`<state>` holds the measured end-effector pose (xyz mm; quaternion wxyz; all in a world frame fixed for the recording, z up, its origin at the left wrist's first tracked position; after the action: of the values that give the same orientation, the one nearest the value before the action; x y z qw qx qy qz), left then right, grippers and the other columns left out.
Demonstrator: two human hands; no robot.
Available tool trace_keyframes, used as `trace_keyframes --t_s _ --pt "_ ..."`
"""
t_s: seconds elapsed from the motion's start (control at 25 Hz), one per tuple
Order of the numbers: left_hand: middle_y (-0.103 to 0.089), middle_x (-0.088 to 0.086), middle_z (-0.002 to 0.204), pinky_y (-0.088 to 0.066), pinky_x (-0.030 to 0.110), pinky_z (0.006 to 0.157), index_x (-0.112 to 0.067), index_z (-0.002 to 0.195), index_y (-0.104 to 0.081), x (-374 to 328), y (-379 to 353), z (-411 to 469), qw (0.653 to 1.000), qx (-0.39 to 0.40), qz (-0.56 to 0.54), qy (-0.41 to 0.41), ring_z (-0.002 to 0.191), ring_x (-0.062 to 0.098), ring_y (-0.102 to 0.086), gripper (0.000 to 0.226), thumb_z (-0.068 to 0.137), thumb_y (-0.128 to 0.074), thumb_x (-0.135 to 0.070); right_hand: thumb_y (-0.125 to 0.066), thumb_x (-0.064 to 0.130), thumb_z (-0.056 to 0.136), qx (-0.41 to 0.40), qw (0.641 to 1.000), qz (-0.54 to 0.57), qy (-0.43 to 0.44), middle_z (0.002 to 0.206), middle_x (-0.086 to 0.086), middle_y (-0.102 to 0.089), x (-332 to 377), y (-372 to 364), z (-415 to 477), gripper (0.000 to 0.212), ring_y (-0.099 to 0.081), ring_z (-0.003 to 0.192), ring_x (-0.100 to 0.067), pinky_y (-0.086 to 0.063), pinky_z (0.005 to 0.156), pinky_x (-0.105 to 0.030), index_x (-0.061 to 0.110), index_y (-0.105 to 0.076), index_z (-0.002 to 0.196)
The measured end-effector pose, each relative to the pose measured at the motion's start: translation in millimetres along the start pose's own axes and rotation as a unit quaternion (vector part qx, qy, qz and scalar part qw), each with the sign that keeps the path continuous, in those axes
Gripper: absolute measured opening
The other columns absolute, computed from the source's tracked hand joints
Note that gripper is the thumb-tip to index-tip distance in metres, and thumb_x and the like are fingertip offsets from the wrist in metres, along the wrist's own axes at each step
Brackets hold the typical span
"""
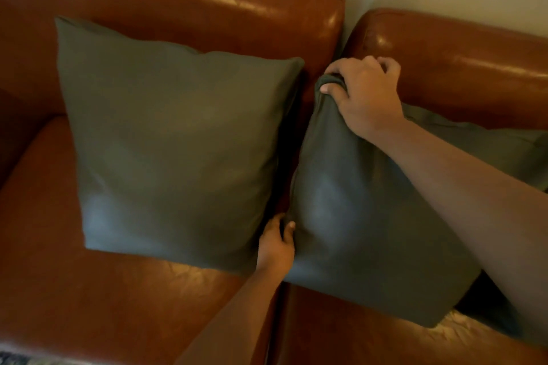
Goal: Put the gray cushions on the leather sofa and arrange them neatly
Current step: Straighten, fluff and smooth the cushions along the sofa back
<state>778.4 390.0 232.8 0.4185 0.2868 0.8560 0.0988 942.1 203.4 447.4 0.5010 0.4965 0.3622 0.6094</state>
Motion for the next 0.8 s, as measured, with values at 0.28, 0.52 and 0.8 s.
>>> trace_keyframes --t_s 0.28,0.52,0.8 --pt "-0.054 0.018 0.135 -0.043 0.036 0.093 -0.008 0.132 -0.052 -23.2 -9.5 -3.2 0.992 -0.084 -0.062 0.067 0.122 0.036 -0.051 0.035 0.101 -0.044 -0.021 -0.043 0.041 0.099 -0.024 0.992 -0.124 -0.007 0.116 -0.008 -0.058 -2.0 4.5 -12.8 0.035 -0.048 0.115 -0.031 -0.022 0.109 -0.052 0.018 -0.058 0.120" --pt "-0.026 0.008 0.158 -0.016 0.042 0.120 -0.014 0.148 -0.030 -190.9 15.5 -81.3 0.883 -0.183 0.035 -0.430 0.149 0.021 -0.014 0.053 0.099 -0.042 -0.031 -0.040 0.043 0.101 -0.096 0.992 -0.042 -0.074 0.155 -0.007 -0.035 -14.8 44.3 -166.2 0.049 -0.023 0.147 -0.027 -0.015 0.115 -0.062 0.019 -0.043 0.143" --pt "-0.014 0.002 0.163 -0.001 0.058 0.117 -0.024 0.152 -0.024 -232.6 -39.8 -43.9 0.757 -0.106 0.367 -0.530 0.150 0.023 -0.003 0.061 0.098 -0.028 -0.053 -0.027 0.072 0.091 -0.025 0.968 -0.121 -0.217 0.164 -0.006 -0.009 -100.0 28.8 -214.5 0.074 0.002 0.150 -0.039 0.002 0.113 -0.068 0.032 -0.023 0.153"
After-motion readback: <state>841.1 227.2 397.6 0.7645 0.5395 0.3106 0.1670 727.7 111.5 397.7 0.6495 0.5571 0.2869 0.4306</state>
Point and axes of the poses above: each hand's wrist, its own z-axis towards the middle knuckle, its own y-axis out of the back of the hand, x = y × z, the point moved 5 cm from there along z, towards the middle knuckle
